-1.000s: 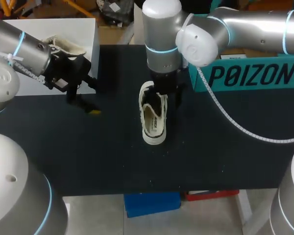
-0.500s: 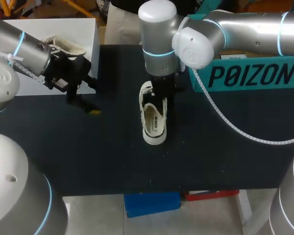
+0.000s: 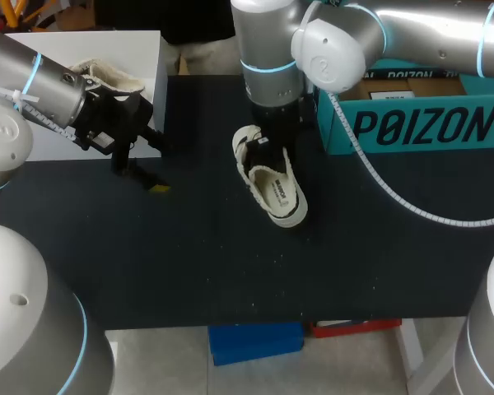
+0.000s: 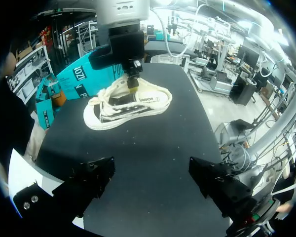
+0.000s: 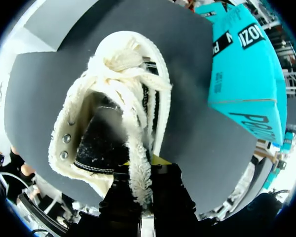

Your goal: Take the shoe out of the shoebox, open the shoe tongue, remove and reinsert the insole, then place the shoe into the shoebox

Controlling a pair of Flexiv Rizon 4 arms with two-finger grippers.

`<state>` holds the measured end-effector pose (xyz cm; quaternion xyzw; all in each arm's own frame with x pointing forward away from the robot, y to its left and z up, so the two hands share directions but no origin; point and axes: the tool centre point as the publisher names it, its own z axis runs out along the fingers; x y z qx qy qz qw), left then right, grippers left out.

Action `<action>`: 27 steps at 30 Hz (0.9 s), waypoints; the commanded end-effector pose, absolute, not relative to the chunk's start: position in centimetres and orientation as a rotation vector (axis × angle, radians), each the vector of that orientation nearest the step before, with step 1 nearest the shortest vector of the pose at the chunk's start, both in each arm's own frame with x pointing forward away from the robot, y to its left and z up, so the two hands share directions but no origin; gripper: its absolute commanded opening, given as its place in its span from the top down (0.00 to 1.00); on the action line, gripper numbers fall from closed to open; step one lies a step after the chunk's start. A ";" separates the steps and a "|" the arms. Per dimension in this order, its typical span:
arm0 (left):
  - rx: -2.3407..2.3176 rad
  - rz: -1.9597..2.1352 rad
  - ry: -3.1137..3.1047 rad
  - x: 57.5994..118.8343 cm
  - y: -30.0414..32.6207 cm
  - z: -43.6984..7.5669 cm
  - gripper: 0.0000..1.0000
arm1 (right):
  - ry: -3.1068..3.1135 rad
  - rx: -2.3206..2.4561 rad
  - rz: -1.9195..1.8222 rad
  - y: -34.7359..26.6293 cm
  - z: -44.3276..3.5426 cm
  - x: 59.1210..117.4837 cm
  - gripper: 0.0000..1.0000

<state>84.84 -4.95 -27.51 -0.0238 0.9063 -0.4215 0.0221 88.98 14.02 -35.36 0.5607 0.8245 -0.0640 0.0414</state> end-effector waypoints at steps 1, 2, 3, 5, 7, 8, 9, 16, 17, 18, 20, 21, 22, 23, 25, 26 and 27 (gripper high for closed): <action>-0.075 -1.304 2.804 84.8 -5.0 -27.6 0.00 | 2.619 1.423 -0.154 12.3 -30.0 88.4 1.00; -0.075 -1.304 2.804 84.8 -5.0 -27.6 0.00 | 2.641 1.365 -0.171 11.8 -29.4 88.6 1.00; -0.075 -1.304 2.804 84.8 -5.0 -27.6 0.00 | 2.668 1.296 -0.158 11.3 -28.9 88.8 1.00; -0.075 -1.304 2.804 84.8 -5.0 -27.6 0.00 | 2.722 1.165 -0.173 10.4 -27.4 89.2 1.00; -0.075 -1.304 2.804 84.8 -5.0 -27.6 0.00 | 2.763 1.030 -0.192 9.4 -26.0 89.7 1.00; -0.075 -1.304 2.804 84.8 -5.0 -27.6 0.00 | 2.780 0.962 -0.201 9.0 -25.1 90.0 1.00; -0.075 -1.304 2.804 84.8 -5.0 -27.6 0.00 | 2.795 0.897 -0.210 8.6 -24.3 90.3 1.00; -0.075 -1.304 2.804 84.8 -5.0 -27.6 0.00 | 2.866 0.679 -0.296 7.1 -21.4 91.5 1.00; -0.075 -1.304 2.804 84.8 -5.0 -27.6 0.00 | 2.866 0.679 -0.296 7.1 -21.4 91.5 1.00; -0.075 -1.304 2.804 84.8 -5.0 -27.6 0.00 | 2.866 0.679 -0.296 7.1 -21.4 91.5 1.00; -0.075 -1.304 2.804 84.8 -5.0 -27.6 0.00 | 2.866 0.679 -0.296 7.1 -21.4 91.5 1.00; -0.075 -1.304 2.804 84.8 -5.0 -27.6 0.00 | 2.866 0.679 -0.296 7.1 -21.4 91.5 1.00; -0.075 -1.304 2.804 84.8 -5.0 -27.6 0.00 | 2.866 0.679 -0.296 7.1 -21.4 91.5 1.00; -0.075 -1.304 2.804 84.8 -5.0 -27.6 0.00 | 2.866 0.679 -0.296 7.1 -21.4 91.5 1.00; -0.075 -1.304 2.804 84.8 -5.0 -27.6 0.00 | 2.866 0.679 -0.296 7.1 -21.4 91.5 1.00; -0.075 -1.304 2.804 84.8 -5.0 -27.6 0.00 | 2.866 0.679 -0.296 7.1 -21.4 91.5 1.00; -0.075 -1.304 2.804 84.8 -5.0 -27.6 0.00 | 2.866 0.679 -0.296 7.1 -21.4 91.5 1.00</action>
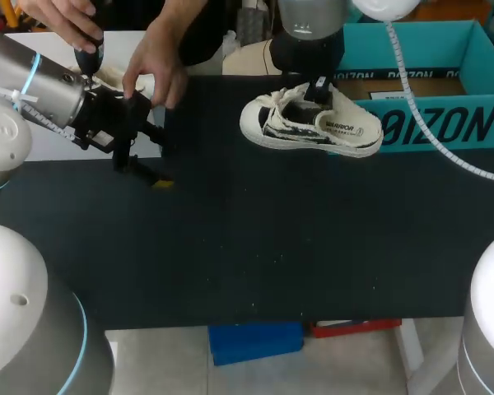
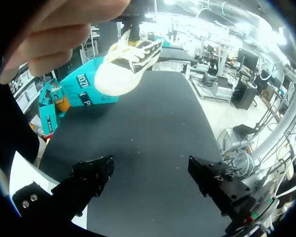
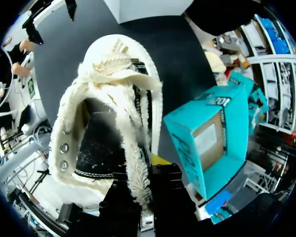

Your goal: Take the shoe out of the shoebox, open the shoe tongue, remove and reinsert the insole, then place the shoe into the shoebox

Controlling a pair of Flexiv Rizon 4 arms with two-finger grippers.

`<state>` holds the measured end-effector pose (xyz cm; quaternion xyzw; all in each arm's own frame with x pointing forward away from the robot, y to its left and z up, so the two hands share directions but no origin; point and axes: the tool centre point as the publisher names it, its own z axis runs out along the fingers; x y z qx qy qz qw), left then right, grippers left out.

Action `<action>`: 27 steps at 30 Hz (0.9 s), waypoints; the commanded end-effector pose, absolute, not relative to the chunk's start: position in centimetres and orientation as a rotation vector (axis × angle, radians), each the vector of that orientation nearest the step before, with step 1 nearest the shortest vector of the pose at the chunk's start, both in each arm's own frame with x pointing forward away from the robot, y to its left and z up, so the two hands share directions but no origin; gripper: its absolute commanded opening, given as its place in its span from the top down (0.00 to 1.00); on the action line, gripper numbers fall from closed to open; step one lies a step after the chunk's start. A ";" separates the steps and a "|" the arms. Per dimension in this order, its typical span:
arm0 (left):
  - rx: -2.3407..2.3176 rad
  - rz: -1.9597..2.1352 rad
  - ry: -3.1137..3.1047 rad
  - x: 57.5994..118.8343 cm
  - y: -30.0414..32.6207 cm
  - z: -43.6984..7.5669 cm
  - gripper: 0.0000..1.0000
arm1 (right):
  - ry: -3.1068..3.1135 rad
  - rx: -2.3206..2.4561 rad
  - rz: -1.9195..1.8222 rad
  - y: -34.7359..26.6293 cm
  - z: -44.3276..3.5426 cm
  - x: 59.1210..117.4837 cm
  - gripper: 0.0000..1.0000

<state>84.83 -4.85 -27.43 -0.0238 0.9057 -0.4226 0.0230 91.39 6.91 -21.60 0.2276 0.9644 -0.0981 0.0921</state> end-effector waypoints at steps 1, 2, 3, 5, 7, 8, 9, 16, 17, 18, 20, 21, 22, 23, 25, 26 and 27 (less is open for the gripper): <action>-0.075 -1.304 2.804 84.8 -5.0 -27.6 0.00 | 2.866 0.679 -0.296 7.1 -21.4 91.5 1.00; -0.075 -1.304 2.804 84.8 -5.0 -27.6 0.00 | 2.866 0.679 -0.296 7.1 -21.4 91.5 1.00; -0.075 -1.304 2.804 84.8 -5.0 -27.6 0.00 | 2.866 0.679 -0.296 7.1 -21.4 91.5 1.00; -0.075 -1.304 2.804 84.8 -5.0 -27.6 0.00 | 2.866 0.679 -0.296 7.1 -21.4 91.5 1.00; -0.075 -1.304 2.804 84.8 -5.0 -27.6 0.00 | 2.866 0.679 -0.296 7.1 -21.4 91.5 1.00; -0.075 -1.304 2.804 84.8 -5.0 -27.6 0.00 | 2.866 0.679 -0.296 7.1 -21.4 91.5 1.00; -0.075 -1.304 2.804 84.8 -5.0 -27.6 0.00 | 2.866 0.679 -0.296 7.1 -21.4 91.5 1.00; -0.075 -1.304 2.804 84.8 -5.0 -27.6 0.00 | 2.863 0.644 -0.329 6.2 -21.1 92.1 1.00; -0.075 -1.304 2.804 84.8 -5.0 -27.6 0.00 | 2.861 0.627 -0.337 5.8 -20.8 92.5 1.00; -0.075 -1.304 2.804 84.8 -5.0 -27.6 0.00 | 2.861 0.619 -0.340 5.5 -20.7 92.7 1.00; -0.075 -1.304 2.804 84.8 -5.0 -27.6 0.00 | 2.861 0.554 -0.371 4.4 -19.9 93.5 1.00; -0.075 -1.304 2.804 84.8 -5.0 -27.6 0.00 | 2.860 0.543 -0.386 3.9 -19.6 93.8 1.00; -0.075 -1.304 2.804 84.8 -5.0 -27.6 0.00 | 2.855 0.516 -0.389 3.3 -19.3 94.2 1.00; -0.075 -1.304 2.804 84.8 -5.0 -27.6 0.00 | 2.852 0.497 -0.408 2.7 -18.9 94.6 1.00; -0.075 -1.304 2.804 84.8 -5.0 -27.6 0.00 | 2.846 0.445 -0.431 1.6 -18.1 95.3 1.00; -0.075 -1.304 2.804 84.8 -5.0 -27.6 0.00 | 2.843 0.425 -0.431 1.0 -17.7 95.7 1.00; -0.075 -1.304 2.804 84.8 -5.0 -27.6 0.00 | 2.840 0.413 -0.452 0.3 -17.5 96.0 1.00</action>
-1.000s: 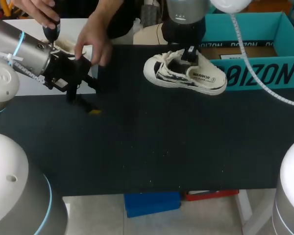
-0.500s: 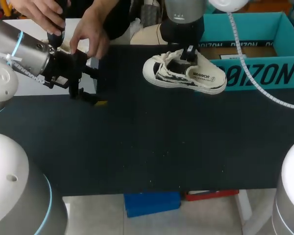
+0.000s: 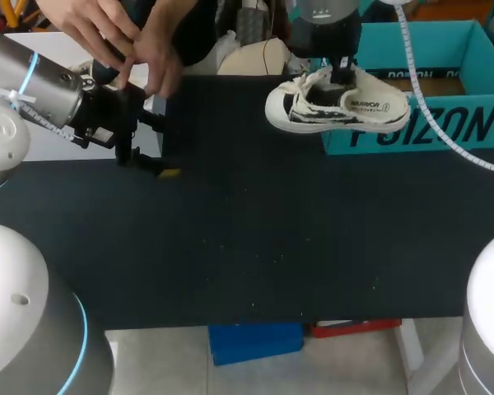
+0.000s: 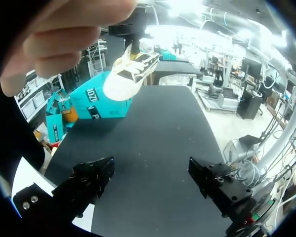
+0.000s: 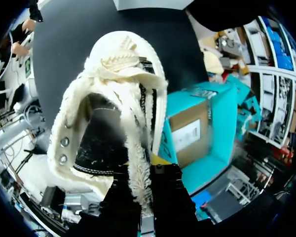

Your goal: Take the shoe out of the shoebox, open the shoe tongue, remove and reinsert the insole, then place the shoe into the shoebox

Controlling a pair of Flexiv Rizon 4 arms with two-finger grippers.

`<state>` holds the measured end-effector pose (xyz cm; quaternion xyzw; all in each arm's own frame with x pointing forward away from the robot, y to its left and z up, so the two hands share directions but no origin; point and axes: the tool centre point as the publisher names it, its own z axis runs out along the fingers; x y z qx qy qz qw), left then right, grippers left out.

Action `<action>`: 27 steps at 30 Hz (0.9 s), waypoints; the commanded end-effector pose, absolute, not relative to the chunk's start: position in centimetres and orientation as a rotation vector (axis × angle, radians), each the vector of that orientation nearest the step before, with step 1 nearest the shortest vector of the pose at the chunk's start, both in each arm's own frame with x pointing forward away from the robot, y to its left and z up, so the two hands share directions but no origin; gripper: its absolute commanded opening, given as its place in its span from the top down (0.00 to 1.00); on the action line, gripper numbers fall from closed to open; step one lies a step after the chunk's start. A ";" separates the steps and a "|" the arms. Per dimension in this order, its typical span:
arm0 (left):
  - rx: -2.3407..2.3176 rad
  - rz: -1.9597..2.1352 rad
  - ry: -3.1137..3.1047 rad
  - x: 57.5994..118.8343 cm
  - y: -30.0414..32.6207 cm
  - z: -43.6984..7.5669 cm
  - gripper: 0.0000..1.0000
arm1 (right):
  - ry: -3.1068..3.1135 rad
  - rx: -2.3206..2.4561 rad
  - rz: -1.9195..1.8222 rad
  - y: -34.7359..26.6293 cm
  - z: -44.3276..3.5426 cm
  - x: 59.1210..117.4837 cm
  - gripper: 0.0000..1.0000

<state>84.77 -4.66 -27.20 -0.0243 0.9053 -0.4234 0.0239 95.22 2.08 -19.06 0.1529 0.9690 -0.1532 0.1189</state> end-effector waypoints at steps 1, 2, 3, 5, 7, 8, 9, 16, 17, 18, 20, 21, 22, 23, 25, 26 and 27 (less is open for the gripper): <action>-0.075 -1.304 2.804 84.8 -5.0 -27.6 0.00 | 2.834 0.386 -0.458 -0.4 -17.1 96.4 1.00; -0.075 -1.304 2.804 84.8 -5.0 -27.6 0.00 | 2.830 0.363 -0.444 -1.0 -16.7 96.8 1.00; -0.075 -1.304 2.804 84.8 -5.0 -27.6 0.00 | 2.827 0.355 -0.457 -1.6 -16.4 97.2 1.00; -0.075 -1.304 2.804 84.8 -5.0 -27.6 0.00 | 2.819 0.319 -0.453 -2.7 -15.7 98.0 1.00; -0.075 -1.304 2.804 84.8 -5.0 -27.6 0.00 | 2.814 0.302 -0.468 -3.8 -15.2 98.8 1.00; -0.075 -1.304 2.804 84.8 -5.0 -27.6 0.00 | 2.813 0.285 -0.453 -4.2 -14.9 99.2 1.00; -0.075 -1.304 2.804 84.8 -5.0 -27.6 0.00 | 2.812 0.278 -0.443 -4.7 -14.7 99.6 1.00; -0.075 -1.304 2.804 84.8 -5.0 -27.6 0.00 | 2.816 0.247 -0.459 -8.3 -13.5 102.8 1.00; -0.075 -1.304 2.804 84.8 -5.0 -27.6 0.00 | 2.816 0.247 -0.459 -8.3 -13.5 102.8 1.00; -0.075 -1.304 2.804 84.8 -5.0 -27.6 0.00 | 2.816 0.247 -0.459 -8.3 -13.5 102.8 1.00; -0.075 -1.304 2.804 84.8 -5.0 -27.6 0.00 | 2.816 0.247 -0.459 -8.3 -13.5 102.8 1.00; -0.075 -1.304 2.804 84.8 -5.0 -27.6 0.00 | 2.816 0.247 -0.459 -8.3 -13.5 102.8 1.00; -0.075 -1.304 2.804 84.8 -5.0 -27.6 0.00 | 2.816 0.247 -0.459 -8.3 -13.5 102.8 1.00; -0.075 -1.304 2.804 84.8 -5.0 -27.6 0.00 | 2.816 0.247 -0.459 -8.3 -13.5 102.8 1.00; -0.075 -1.304 2.804 84.8 -5.0 -27.6 0.00 | 2.816 0.247 -0.459 -8.3 -13.5 102.8 1.00; -0.075 -1.304 2.804 84.8 -5.0 -27.6 0.00 | 2.816 0.247 -0.459 -8.3 -13.5 102.8 1.00; -0.075 -1.304 2.804 84.8 -5.0 -27.6 0.00 | 2.816 0.247 -0.459 -8.3 -13.5 102.8 1.00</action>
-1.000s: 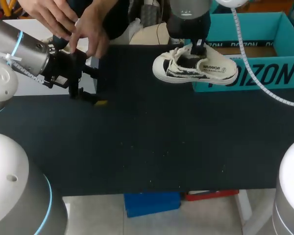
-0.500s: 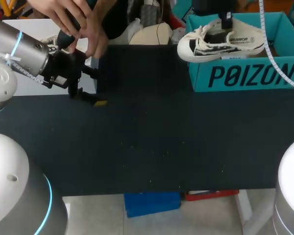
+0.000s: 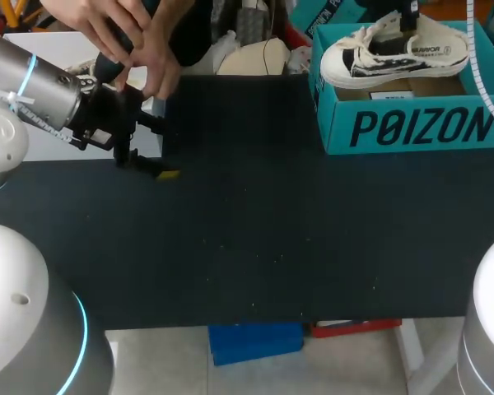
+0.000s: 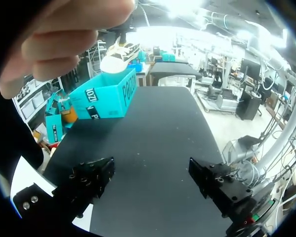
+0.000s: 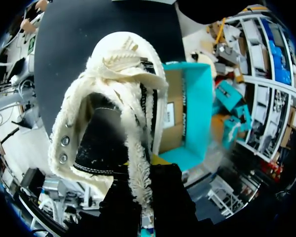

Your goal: Take the shoe out of the shoebox, open the shoe tongue, remove and reinsert the insole, then place the shoe into the shoebox

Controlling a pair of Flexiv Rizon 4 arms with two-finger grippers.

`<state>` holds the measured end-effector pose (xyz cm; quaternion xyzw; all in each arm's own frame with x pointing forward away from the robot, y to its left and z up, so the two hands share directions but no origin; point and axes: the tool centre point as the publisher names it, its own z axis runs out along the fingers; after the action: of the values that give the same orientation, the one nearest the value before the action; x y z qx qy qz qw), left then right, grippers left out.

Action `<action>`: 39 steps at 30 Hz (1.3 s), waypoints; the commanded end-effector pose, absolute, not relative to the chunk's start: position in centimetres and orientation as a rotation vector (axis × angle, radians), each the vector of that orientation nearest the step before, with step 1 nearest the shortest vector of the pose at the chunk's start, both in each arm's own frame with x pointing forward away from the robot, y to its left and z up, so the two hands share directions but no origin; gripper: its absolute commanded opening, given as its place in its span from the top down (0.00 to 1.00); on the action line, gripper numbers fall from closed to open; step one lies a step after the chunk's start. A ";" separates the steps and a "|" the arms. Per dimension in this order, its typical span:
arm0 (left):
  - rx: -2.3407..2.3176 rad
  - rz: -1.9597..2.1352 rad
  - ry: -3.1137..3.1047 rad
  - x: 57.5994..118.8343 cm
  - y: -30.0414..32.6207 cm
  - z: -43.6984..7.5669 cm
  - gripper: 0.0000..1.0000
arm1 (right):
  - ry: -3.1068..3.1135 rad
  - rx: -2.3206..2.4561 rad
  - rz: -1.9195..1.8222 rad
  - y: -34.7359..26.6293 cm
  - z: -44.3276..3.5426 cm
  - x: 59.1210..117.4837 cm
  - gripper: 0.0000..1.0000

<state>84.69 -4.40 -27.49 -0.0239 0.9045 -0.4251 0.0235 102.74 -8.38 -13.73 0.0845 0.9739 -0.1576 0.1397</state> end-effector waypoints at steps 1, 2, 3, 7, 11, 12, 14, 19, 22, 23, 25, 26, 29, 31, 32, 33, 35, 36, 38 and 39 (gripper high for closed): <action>-0.075 -1.304 2.804 84.8 -5.0 -27.6 0.00 | 2.816 0.247 -0.459 -8.3 -13.5 102.8 1.00; -0.075 -1.304 2.804 84.8 -5.0 -27.6 0.00 | 2.816 0.247 -0.459 -8.3 -13.5 102.8 1.00; -0.075 -1.304 2.804 84.8 -5.0 -27.6 0.00 | 2.816 0.247 -0.459 -8.3 -13.5 102.8 1.00; -0.075 -1.304 2.804 84.8 -5.0 -27.6 0.00 | 2.816 0.247 -0.459 -8.3 -13.5 102.8 1.00; -0.075 -1.304 2.804 84.8 -5.0 -27.6 0.00 | 2.897 0.182 -0.358 -9.2 -13.2 103.3 1.00; -0.075 -1.304 2.804 84.8 -5.0 -27.6 0.00 | 2.916 0.168 -0.320 -9.4 -13.2 103.5 1.00; -0.075 -1.304 2.804 84.8 -5.0 -27.6 0.00 | 2.953 0.132 -0.297 -9.9 -13.1 104.0 1.00; -0.075 -1.304 2.804 84.8 -5.0 -27.6 0.00 | 3.021 0.053 -0.282 -11.0 -13.6 105.2 1.00; -0.075 -1.304 2.804 84.8 -5.0 -27.6 0.00 | 3.054 0.028 -0.296 -11.7 -13.9 106.0 1.00; -0.075 -1.304 2.804 84.8 -5.0 -27.6 0.00 | 3.067 0.026 -0.302 -11.9 -14.0 106.3 1.00; -0.075 -1.304 2.804 84.8 -5.0 -27.6 0.00 | 3.089 0.046 -0.308 -12.4 -14.4 106.6 1.00; -0.075 -1.304 2.804 84.8 -5.0 -27.6 0.00 | 3.098 0.054 -0.310 -12.5 -14.7 106.8 1.00; -0.075 -1.304 2.804 84.8 -5.0 -27.6 0.00 | 3.118 0.076 -0.322 -12.6 -15.2 107.4 1.00; -0.075 -1.304 2.804 84.8 -5.0 -27.6 0.00 | 3.130 0.098 -0.318 -12.6 -15.5 107.8 1.00; -0.075 -1.304 2.804 84.8 -5.0 -27.6 0.00 | 3.133 0.105 -0.326 -12.6 -15.6 107.9 1.00; -0.075 -1.304 2.804 84.8 -5.0 -27.6 0.00 | 3.136 0.108 -0.326 -12.6 -15.8 108.1 1.00; -0.075 -1.304 2.804 84.8 -5.0 -27.6 0.00 | 3.148 0.139 -0.326 -12.7 -16.2 108.4 1.00; -0.075 -1.304 2.804 84.8 -5.0 -27.6 0.00 | 3.150 0.150 -0.322 -12.8 -16.3 108.5 1.00; -0.075 -1.304 2.804 84.8 -5.0 -27.6 0.00 | 3.158 0.175 -0.314 -13.0 -16.6 108.8 1.00; -0.075 -1.304 2.804 84.8 -5.0 -27.6 0.00 | 3.161 0.179 -0.313 -13.1 -16.8 108.9 1.00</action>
<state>84.69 -4.62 -27.57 -0.0232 0.9045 -0.4251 0.0234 108.09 -13.00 -16.54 0.0516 0.9933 -0.1016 0.0216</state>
